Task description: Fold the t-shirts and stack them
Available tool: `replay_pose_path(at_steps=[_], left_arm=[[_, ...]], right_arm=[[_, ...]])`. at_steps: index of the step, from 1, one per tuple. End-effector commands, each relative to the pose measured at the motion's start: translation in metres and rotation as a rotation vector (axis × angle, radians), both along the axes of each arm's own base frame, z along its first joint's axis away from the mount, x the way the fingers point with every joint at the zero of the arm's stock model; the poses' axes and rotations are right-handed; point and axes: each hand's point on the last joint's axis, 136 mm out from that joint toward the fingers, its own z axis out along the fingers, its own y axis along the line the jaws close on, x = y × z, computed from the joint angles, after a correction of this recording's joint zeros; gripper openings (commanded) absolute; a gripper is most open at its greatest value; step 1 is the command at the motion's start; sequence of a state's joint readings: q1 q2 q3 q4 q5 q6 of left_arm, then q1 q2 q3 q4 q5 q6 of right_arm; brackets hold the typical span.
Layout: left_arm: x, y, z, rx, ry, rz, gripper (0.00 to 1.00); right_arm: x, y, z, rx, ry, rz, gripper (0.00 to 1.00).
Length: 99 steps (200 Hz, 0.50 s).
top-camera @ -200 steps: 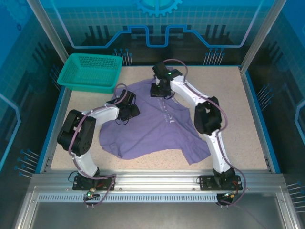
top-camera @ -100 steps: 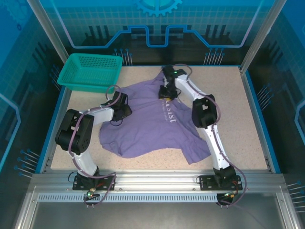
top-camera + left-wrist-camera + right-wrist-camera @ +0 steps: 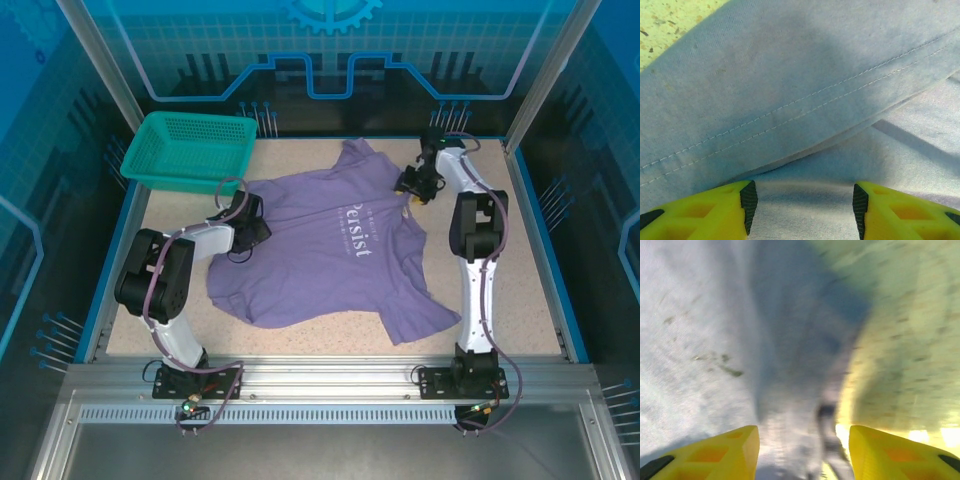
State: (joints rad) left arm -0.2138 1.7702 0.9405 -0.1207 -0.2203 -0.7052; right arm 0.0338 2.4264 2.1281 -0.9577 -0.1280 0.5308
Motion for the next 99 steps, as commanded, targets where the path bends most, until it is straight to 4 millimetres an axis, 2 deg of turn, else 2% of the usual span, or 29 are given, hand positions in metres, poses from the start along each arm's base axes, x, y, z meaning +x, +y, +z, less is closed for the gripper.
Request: replay_pose_path(at_steps=[1,3,5,11,26,42,53,68,81,99], left_arm=[[-0.009,0.007,-0.014,0.004,0.06,0.007,0.58],[-0.008,0.006,-0.014,-0.001,0.059,0.003,0.59],[-0.008,0.004,-0.013,-0.006,0.059,-0.003,0.59],[-0.004,-0.001,-0.01,-0.024,0.053,-0.016,0.6],[0.005,-0.012,0.004,-0.057,0.023,-0.047,0.62],[0.015,-0.02,0.023,-0.048,-0.015,-0.079,0.64],[0.023,-0.025,0.033,-0.046,-0.034,-0.092,0.63],[0.034,-0.03,0.042,-0.061,-0.053,-0.101,0.62],[0.043,-0.033,0.045,-0.065,-0.06,-0.112,0.61],[0.057,-0.038,0.044,-0.066,-0.045,-0.136,0.58]], right_arm=[[-0.003,-0.035,0.03,-0.001,-0.043,-0.086,0.53],[-0.004,-0.037,0.028,0.003,-0.038,-0.094,0.53],[-0.004,-0.04,0.038,0.004,-0.054,-0.104,0.53],[-0.006,-0.046,0.046,0.013,-0.069,-0.123,0.53],[-0.005,-0.044,0.067,0.028,-0.155,-0.122,0.52],[-0.001,-0.023,0.092,0.06,-0.247,-0.068,0.52],[-0.001,-0.007,0.099,0.073,-0.249,-0.027,0.49],[0.0,0.012,0.093,0.076,-0.215,0.006,0.41],[0.004,0.027,0.079,0.077,-0.189,0.032,0.34],[0.012,0.04,0.06,0.068,-0.152,0.046,0.31]])
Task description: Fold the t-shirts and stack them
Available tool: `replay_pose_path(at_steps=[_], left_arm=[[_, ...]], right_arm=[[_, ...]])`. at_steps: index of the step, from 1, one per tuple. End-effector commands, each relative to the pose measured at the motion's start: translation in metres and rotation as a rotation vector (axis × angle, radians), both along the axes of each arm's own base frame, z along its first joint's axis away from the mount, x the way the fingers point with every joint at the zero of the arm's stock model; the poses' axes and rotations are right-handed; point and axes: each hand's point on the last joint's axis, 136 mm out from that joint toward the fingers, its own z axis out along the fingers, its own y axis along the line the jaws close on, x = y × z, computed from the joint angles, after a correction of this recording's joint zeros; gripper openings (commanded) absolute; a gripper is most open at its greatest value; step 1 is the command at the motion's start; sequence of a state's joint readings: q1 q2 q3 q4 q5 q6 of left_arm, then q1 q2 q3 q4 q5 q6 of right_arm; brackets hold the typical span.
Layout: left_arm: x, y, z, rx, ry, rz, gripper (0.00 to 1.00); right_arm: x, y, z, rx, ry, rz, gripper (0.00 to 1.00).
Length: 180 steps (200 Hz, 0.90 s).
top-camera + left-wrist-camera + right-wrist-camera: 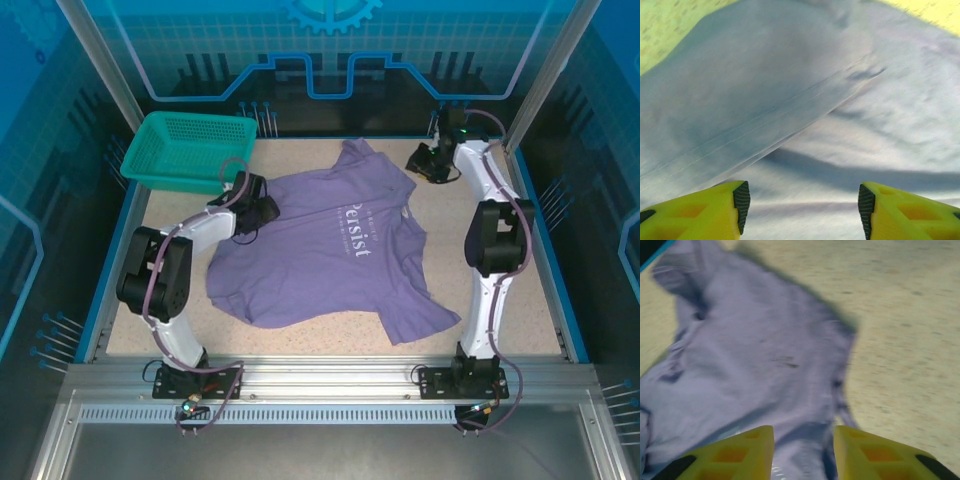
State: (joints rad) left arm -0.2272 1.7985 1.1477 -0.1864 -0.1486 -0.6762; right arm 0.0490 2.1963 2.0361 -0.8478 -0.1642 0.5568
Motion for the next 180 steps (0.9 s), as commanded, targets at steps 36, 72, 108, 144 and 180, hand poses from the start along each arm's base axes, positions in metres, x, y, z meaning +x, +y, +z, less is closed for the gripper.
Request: replay_pose_path(at_steps=[36,72,108,144,180], left_arm=[[0.035,-0.02,-0.02,-0.022,0.084,-0.102,0.5],[0.05,-0.039,-0.038,-0.071,0.133,-0.15,0.49],[0.058,-0.065,-0.043,-0.07,0.145,-0.207,0.5],[0.068,-0.103,-0.048,-0.075,0.15,-0.27,0.51],[0.079,-0.145,-0.045,-0.091,0.141,-0.336,0.52]], right_arm=[[0.022,0.041,-0.081,0.004,0.155,0.067,0.29],[0.021,0.024,-0.12,-0.034,0.249,0.022,0.28],[-0.001,-0.04,-0.138,0.002,0.316,-0.204,0.27],[-0.024,-0.111,-0.135,0.062,0.306,-0.409,0.28],[-0.032,-0.161,-0.129,0.118,0.279,-0.5,0.28]])
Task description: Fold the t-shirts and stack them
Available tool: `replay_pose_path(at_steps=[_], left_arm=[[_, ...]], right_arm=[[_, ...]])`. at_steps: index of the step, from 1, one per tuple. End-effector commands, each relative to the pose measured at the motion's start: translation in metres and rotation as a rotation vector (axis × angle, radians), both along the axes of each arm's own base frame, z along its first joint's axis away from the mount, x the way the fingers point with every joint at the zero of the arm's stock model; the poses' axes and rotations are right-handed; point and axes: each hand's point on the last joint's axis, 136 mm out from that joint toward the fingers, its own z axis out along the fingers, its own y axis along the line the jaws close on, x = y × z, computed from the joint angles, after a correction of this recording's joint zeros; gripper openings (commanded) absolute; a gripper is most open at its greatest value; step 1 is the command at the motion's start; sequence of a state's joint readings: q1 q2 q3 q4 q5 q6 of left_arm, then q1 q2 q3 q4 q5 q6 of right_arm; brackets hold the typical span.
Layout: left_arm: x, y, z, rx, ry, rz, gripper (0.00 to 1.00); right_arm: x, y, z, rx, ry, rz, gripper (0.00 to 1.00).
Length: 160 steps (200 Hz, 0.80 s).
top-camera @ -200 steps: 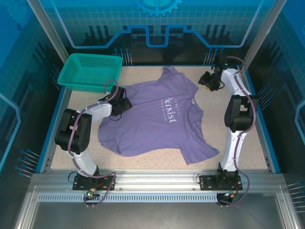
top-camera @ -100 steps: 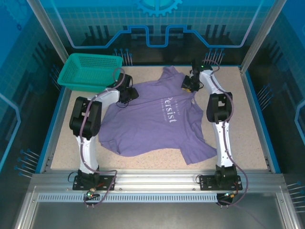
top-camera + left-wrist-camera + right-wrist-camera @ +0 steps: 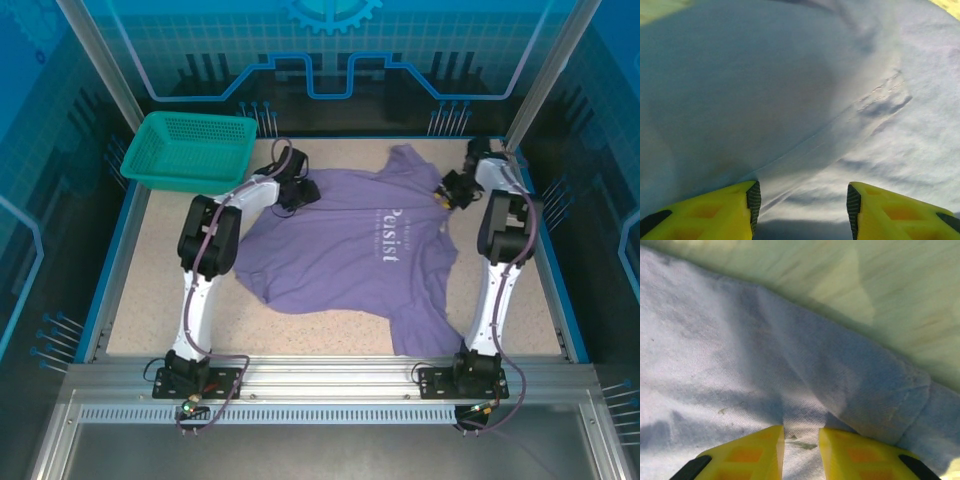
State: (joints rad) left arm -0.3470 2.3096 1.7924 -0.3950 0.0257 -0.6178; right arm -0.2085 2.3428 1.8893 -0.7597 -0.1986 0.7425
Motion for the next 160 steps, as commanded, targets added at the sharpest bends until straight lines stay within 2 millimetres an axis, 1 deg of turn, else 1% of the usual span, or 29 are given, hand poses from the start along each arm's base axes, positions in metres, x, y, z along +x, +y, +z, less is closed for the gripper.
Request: replay_pose_path(at_steps=[1,8,20,33,49,62,78,99,104,106,112,127,147,160], left_arm=[[-0.003,-0.026,-0.004,-0.007,0.036,-0.072,0.52],[0.0,-0.034,0.0,-0.013,0.027,-0.084,0.53],[0.008,-0.044,0.013,-0.014,-0.007,-0.11,0.55],[0.019,-0.055,0.034,-0.011,-0.066,-0.157,0.56],[0.032,-0.072,0.057,-0.005,-0.145,-0.262,0.6],[0.04,-0.083,0.065,0.046,-0.199,-0.348,0.63],[0.048,-0.089,0.062,0.103,-0.23,-0.415,0.64],[0.058,-0.089,0.053,0.167,-0.26,-0.436,0.65],[0.06,-0.09,0.051,0.177,-0.268,-0.44,0.65],[0.06,-0.09,0.05,0.179,-0.271,-0.44,0.65],[0.061,-0.092,0.048,0.188,-0.277,-0.446,0.65],[0.06,-0.097,0.039,0.224,-0.285,-0.462,0.65],[0.061,-0.099,0.029,0.325,-0.302,-0.484,0.65],[0.059,-0.103,0.023,0.351,-0.302,-0.506,0.65]], right_arm=[[-0.012,-0.034,-0.014,-0.004,0.036,-0.09,0.28],[-0.01,-0.038,-0.012,0.005,0.028,-0.094,0.29],[-0.002,-0.042,-0.008,0.018,0.005,-0.09,0.3],[0.008,-0.043,-0.003,0.014,-0.012,-0.071,0.31],[0.019,-0.041,0.001,0.02,-0.026,-0.039,0.32],[0.025,-0.037,0.008,0.02,-0.044,-0.025,0.33],[0.03,-0.03,0.023,0.01,-0.087,-0.006,0.37],[0.03,-0.017,0.045,-0.017,-0.144,0.023,0.42],[0.029,-0.014,0.042,-0.022,-0.136,0.027,0.43],[0.029,-0.013,0.052,-0.027,-0.155,0.03,0.44],[0.028,-0.009,0.061,-0.034,-0.174,0.037,0.45],[0.023,0.002,0.07,-0.044,-0.204,0.058,0.5],[0.016,0.018,0.082,-0.066,-0.238,0.1,0.52],[0.011,0.03,0.089,-0.068,-0.257,0.125,0.53]])
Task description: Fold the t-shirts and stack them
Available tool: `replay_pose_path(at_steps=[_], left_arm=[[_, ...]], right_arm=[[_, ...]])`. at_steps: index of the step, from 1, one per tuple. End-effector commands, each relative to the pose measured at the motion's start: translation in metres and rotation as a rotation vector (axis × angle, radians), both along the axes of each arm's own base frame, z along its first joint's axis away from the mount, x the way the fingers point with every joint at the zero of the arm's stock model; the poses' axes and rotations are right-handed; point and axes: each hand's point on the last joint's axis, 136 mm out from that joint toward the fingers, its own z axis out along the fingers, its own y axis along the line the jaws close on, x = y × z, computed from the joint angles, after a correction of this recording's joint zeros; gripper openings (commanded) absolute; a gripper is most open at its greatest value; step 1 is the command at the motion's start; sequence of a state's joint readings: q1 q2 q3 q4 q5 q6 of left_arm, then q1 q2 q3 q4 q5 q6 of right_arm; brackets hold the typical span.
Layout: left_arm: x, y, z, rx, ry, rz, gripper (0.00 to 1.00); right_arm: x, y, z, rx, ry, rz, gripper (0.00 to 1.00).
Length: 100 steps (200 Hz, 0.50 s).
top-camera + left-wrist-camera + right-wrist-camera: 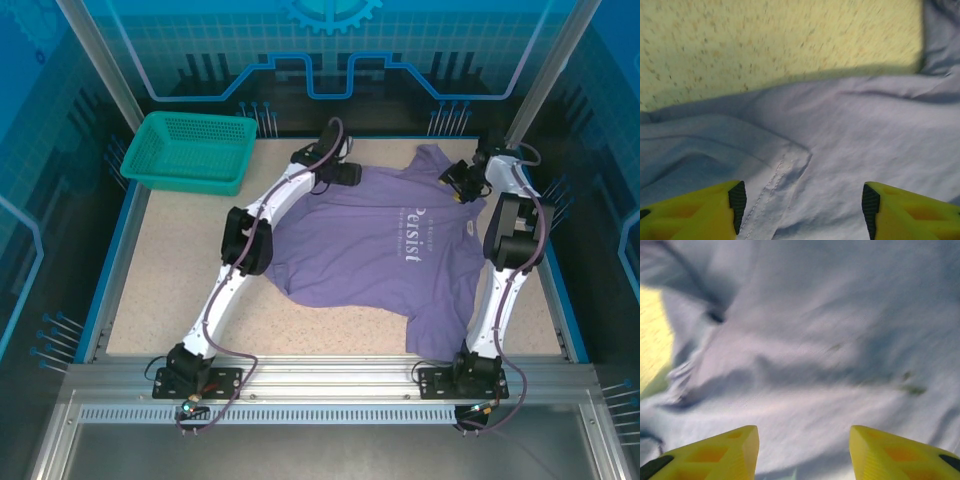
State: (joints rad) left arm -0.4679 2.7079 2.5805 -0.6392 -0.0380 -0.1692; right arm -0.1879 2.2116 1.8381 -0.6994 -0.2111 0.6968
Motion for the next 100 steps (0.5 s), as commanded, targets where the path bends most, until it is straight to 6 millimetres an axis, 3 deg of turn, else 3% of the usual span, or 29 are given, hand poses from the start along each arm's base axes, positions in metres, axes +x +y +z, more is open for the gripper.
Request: replay_pose_path(at_steps=[1,44,100], left_arm=[[-0.004,-0.005,-0.012,0.131,-0.034,-0.051,0.65],[-0.002,0.002,-0.017,0.204,-0.055,-0.04,0.59],[-0.003,0.008,-0.021,0.254,-0.052,-0.046,0.47]], right_arm=[[0.001,0.02,0.035,-0.036,-0.108,0.06,0.53],[-0.017,0.056,0.051,-0.037,-0.155,0.141,0.53],[-0.038,0.071,0.044,0.016,-0.153,0.158,0.53]])
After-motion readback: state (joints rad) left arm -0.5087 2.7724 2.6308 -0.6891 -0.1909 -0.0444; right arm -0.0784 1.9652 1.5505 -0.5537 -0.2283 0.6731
